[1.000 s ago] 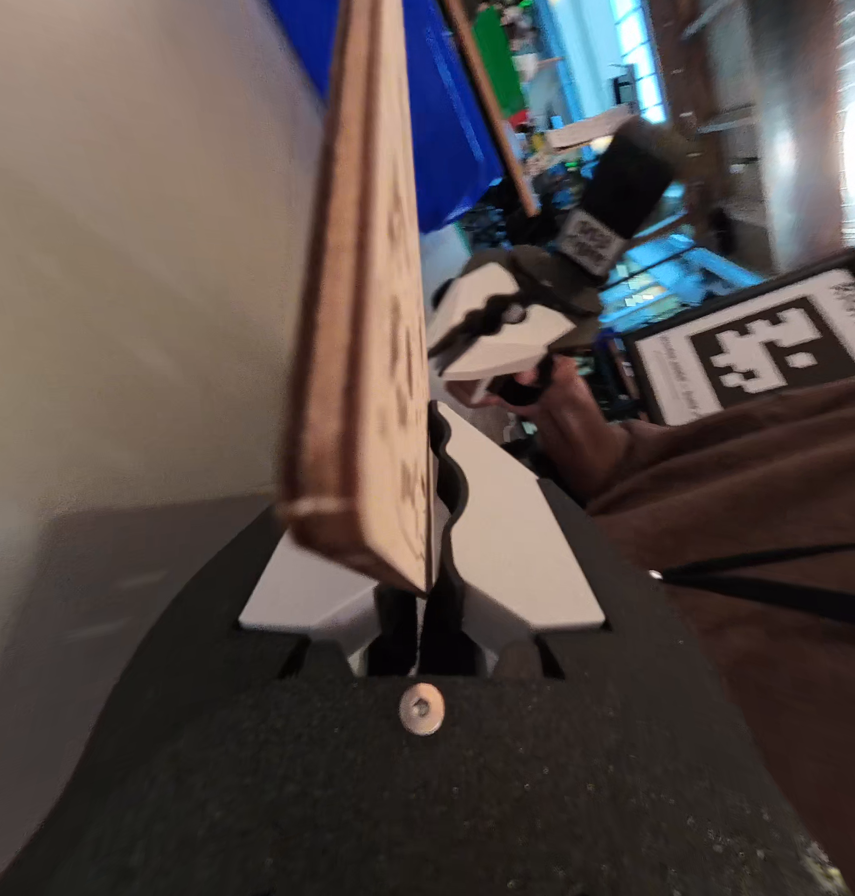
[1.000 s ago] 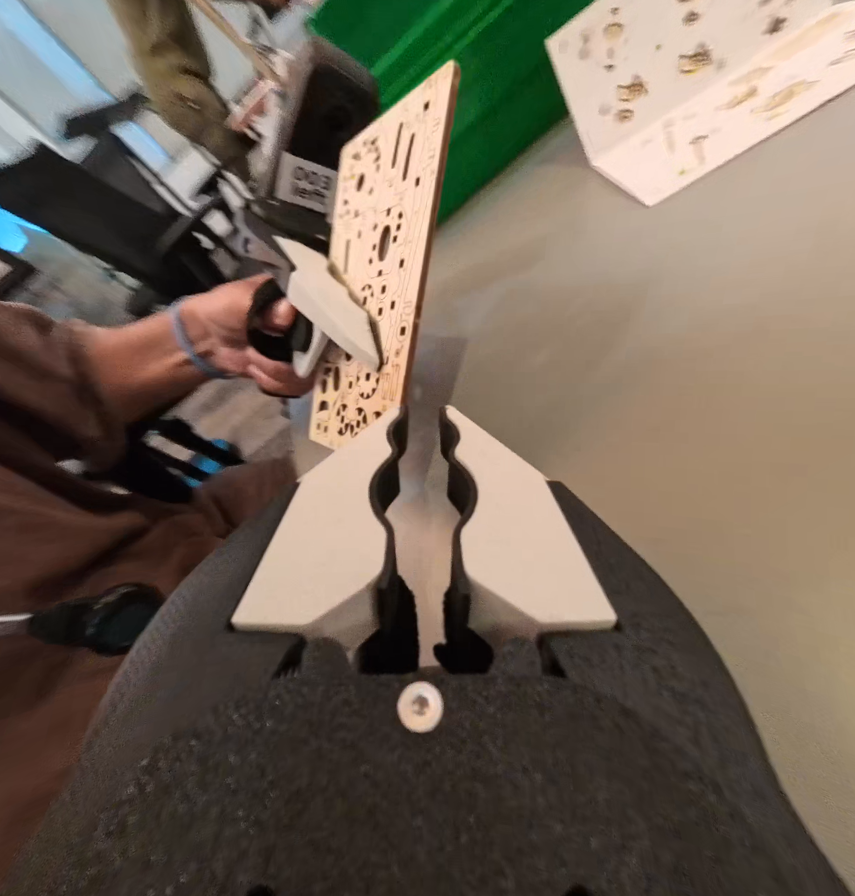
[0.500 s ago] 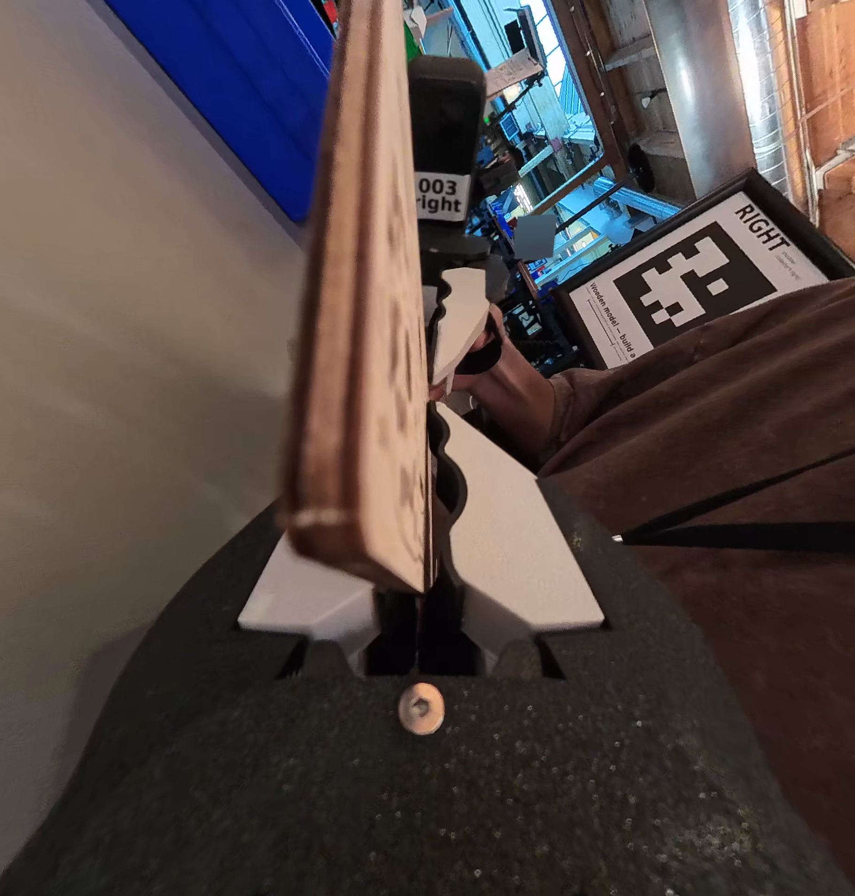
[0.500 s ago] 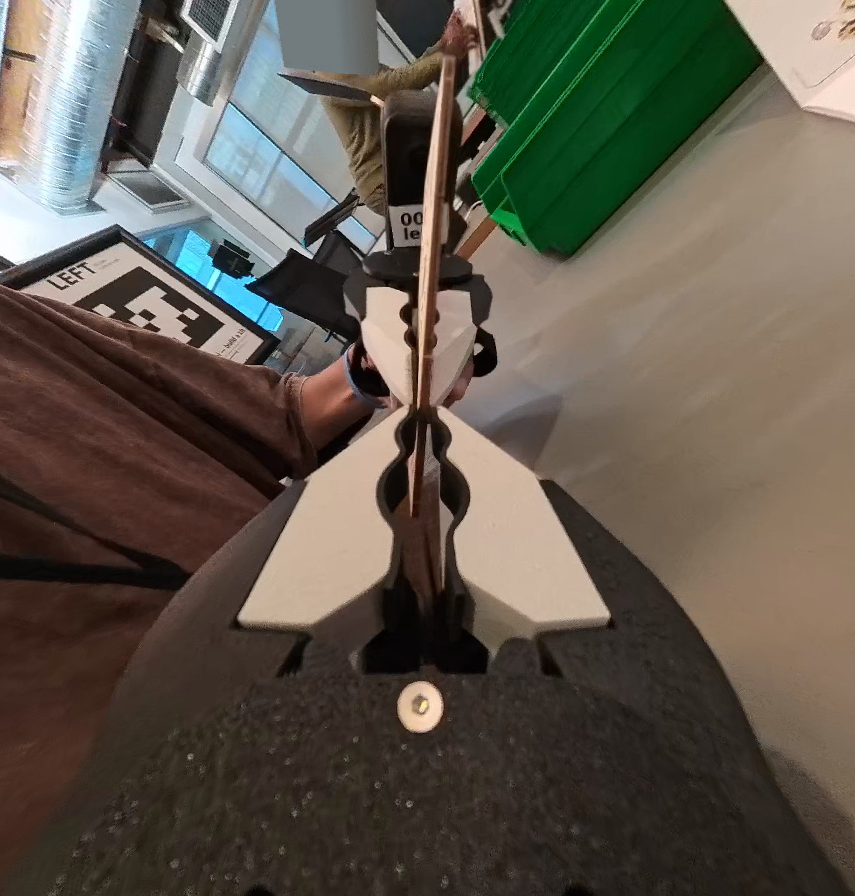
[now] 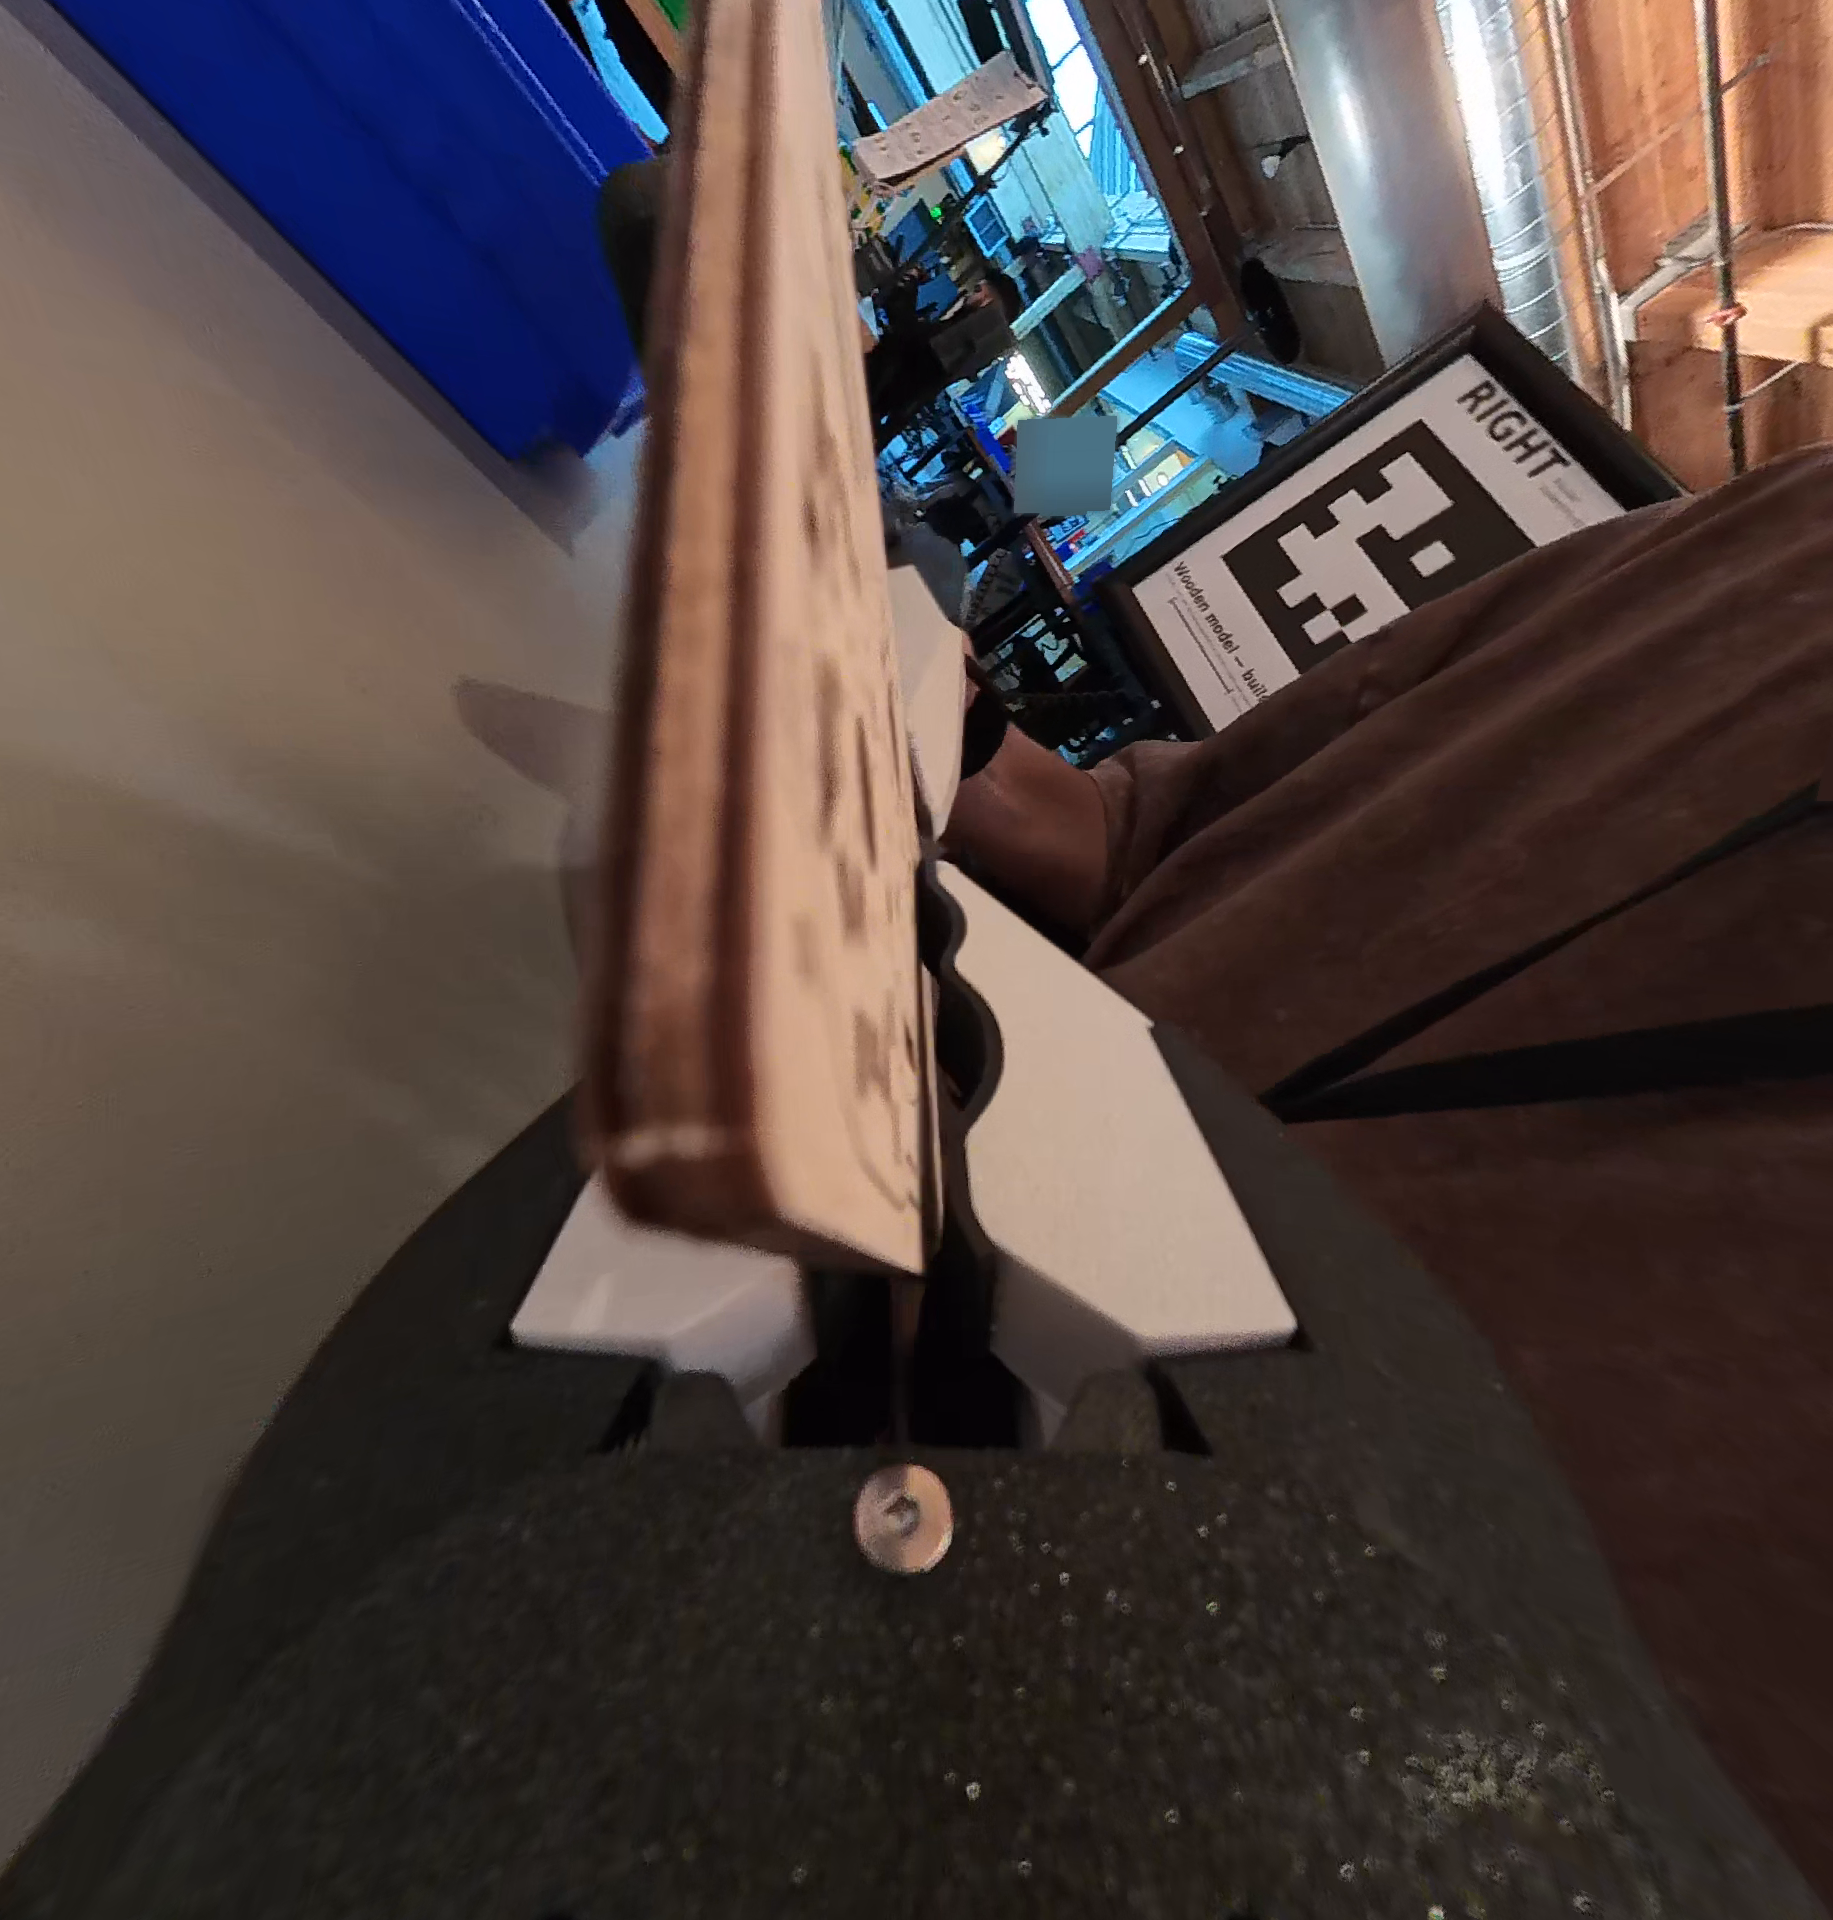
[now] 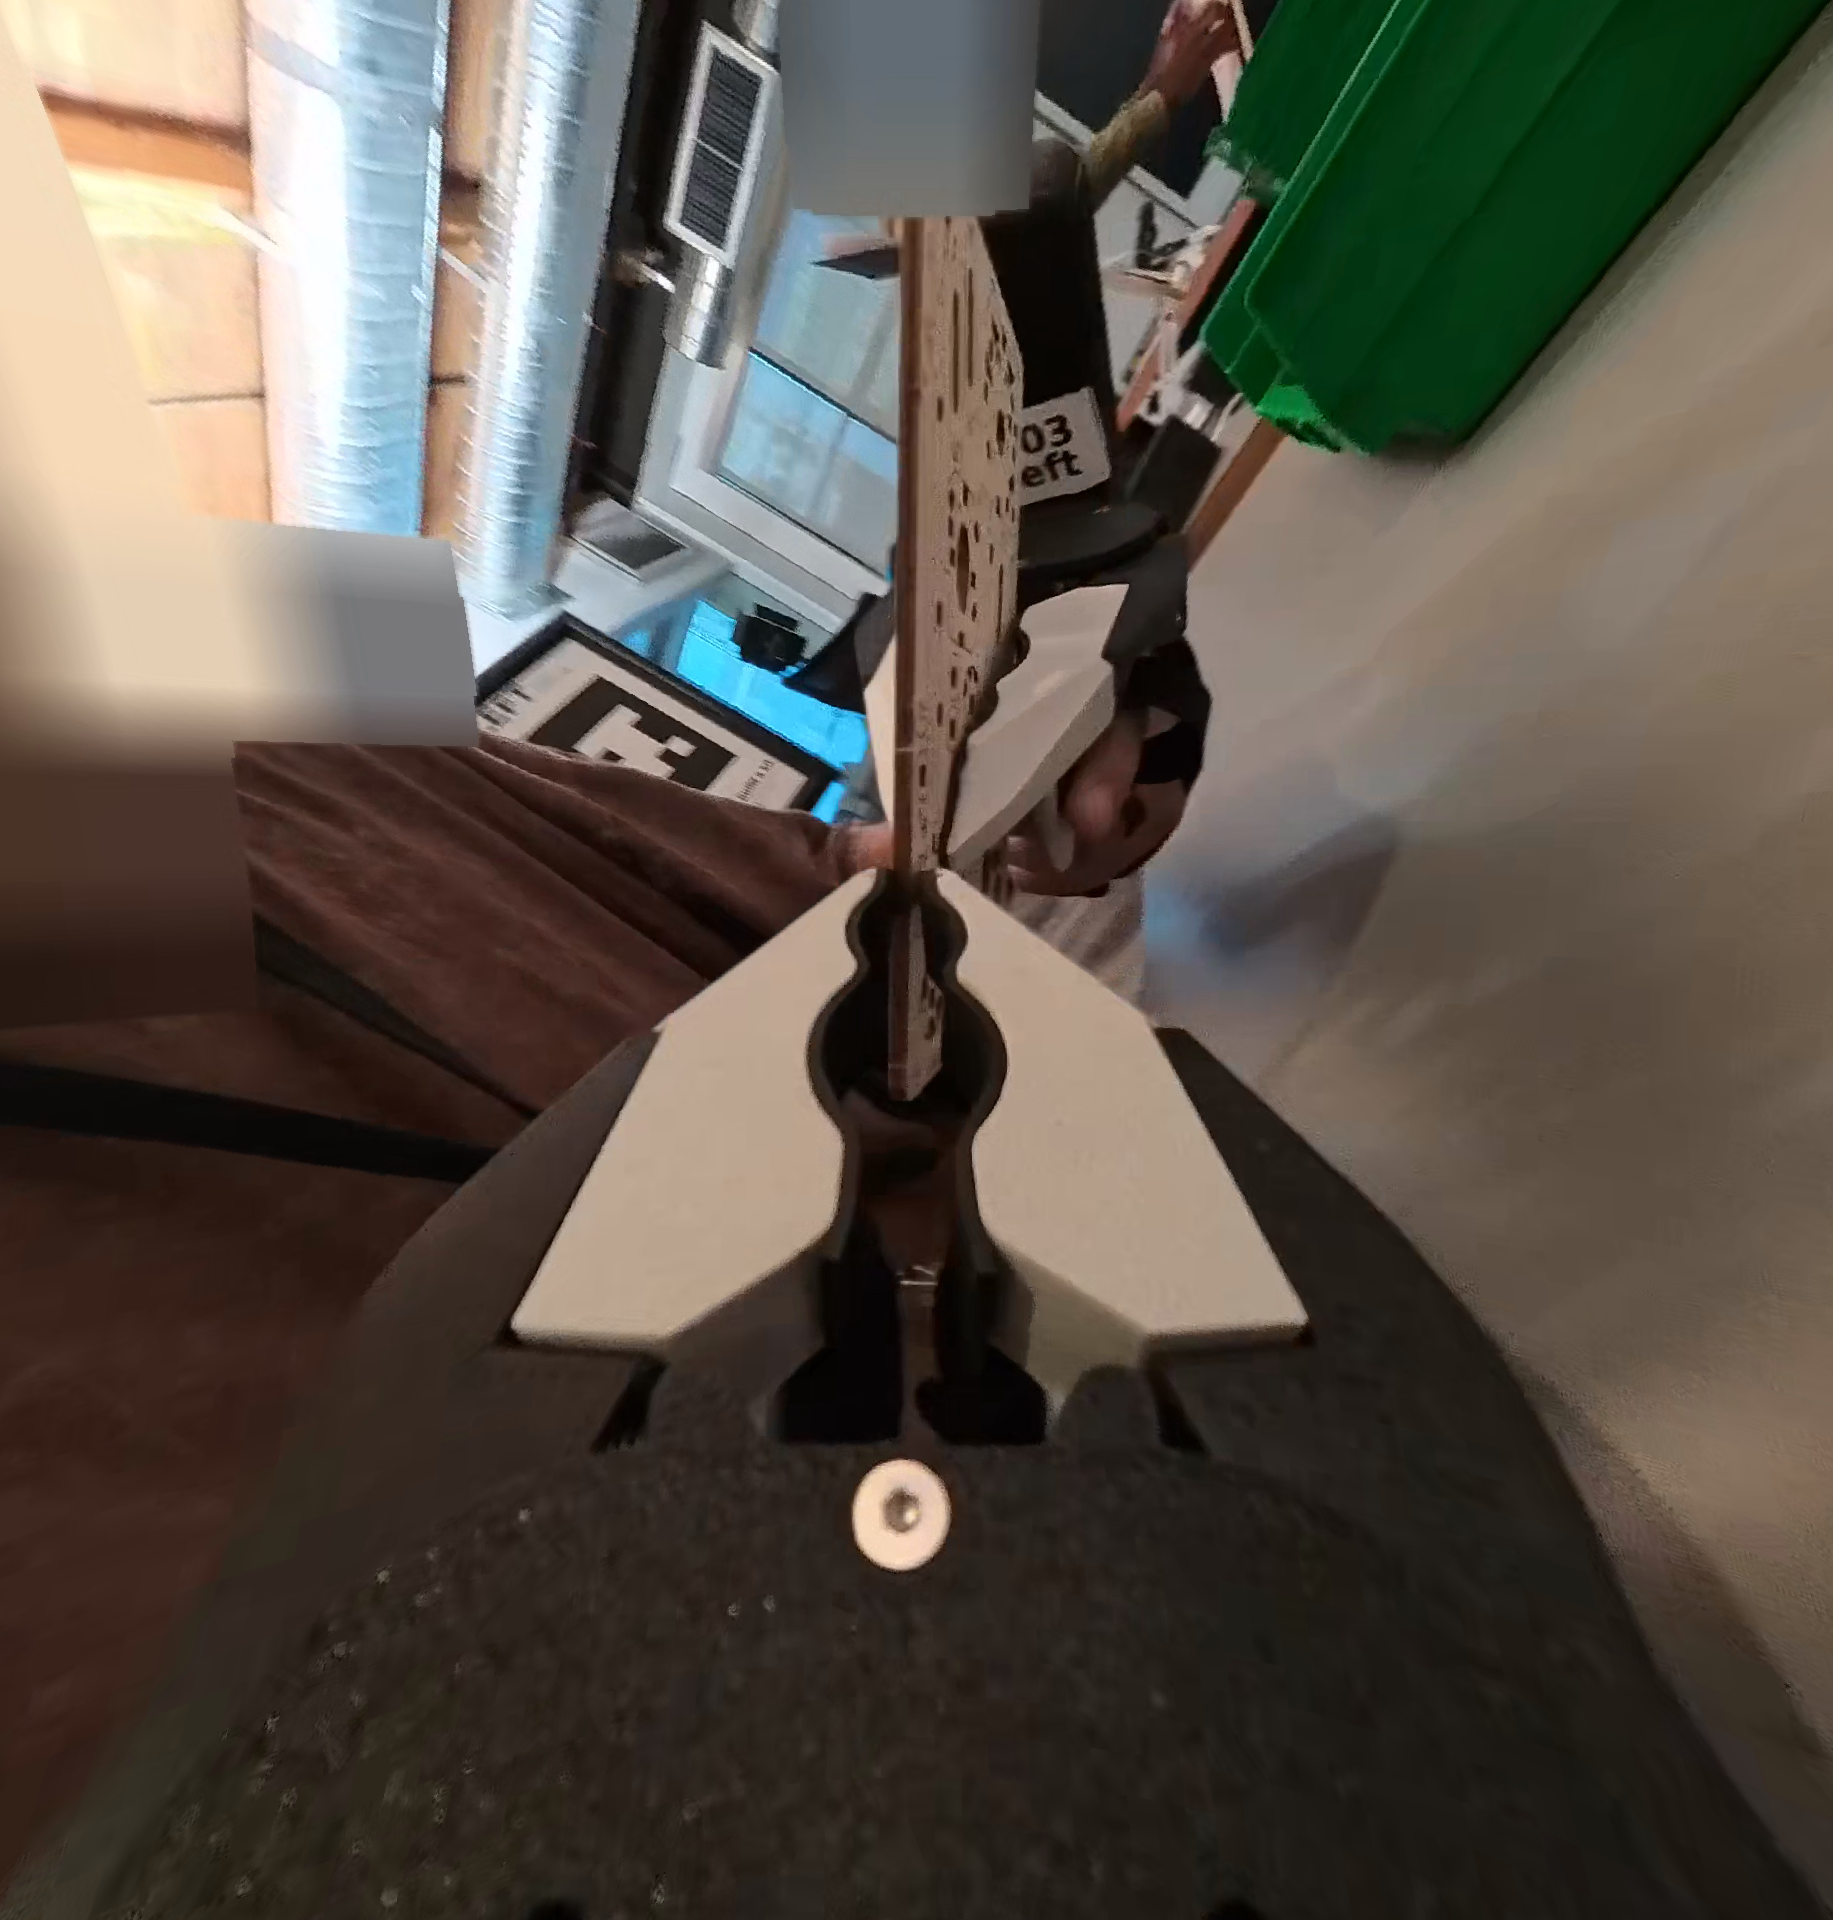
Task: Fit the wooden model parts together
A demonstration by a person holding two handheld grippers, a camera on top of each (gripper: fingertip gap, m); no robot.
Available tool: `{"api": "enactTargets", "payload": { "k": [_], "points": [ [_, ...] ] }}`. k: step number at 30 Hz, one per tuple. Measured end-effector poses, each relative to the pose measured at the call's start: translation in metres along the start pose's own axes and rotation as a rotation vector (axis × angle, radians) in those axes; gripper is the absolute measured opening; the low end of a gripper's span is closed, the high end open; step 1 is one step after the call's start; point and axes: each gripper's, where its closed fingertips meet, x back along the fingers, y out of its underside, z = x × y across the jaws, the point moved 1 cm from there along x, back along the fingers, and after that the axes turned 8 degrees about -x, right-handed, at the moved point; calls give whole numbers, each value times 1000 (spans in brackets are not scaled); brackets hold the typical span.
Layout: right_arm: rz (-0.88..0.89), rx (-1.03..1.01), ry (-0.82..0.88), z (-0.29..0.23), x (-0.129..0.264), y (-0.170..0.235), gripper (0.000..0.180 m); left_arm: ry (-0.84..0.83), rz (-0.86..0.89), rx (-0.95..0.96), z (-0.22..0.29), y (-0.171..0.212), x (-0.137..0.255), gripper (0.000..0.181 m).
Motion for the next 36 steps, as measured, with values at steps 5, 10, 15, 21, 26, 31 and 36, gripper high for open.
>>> {"api": "enactTargets", "payload": {
  "k": [5,10,15,21,26,31,36],
  "points": [
    [36,-103,-87,-1,3,-3,4,37,25,28,0,-4,-3,2],
    [2,91,184,16,6,-7,4,-57,-2,47,-17,1,-1,2],
    [-27,250,296,14,6,-4,10,-80,-19,31,-17,3,2,0],
    [-37,261,300,14,1,-1,4,-87,-15,15,-13,2,2,0],
    [-16,178,199,8,-1,1,3,-73,-13,-10,-7,1,2,2],
    [-10,-6,-4,-3,-2,4,4,-6,-5,-18,4,-1,0,2],
    [-3,-40,-16,0,-3,3,4,4,0,-1,4,-1,1,2]
  ]
}}
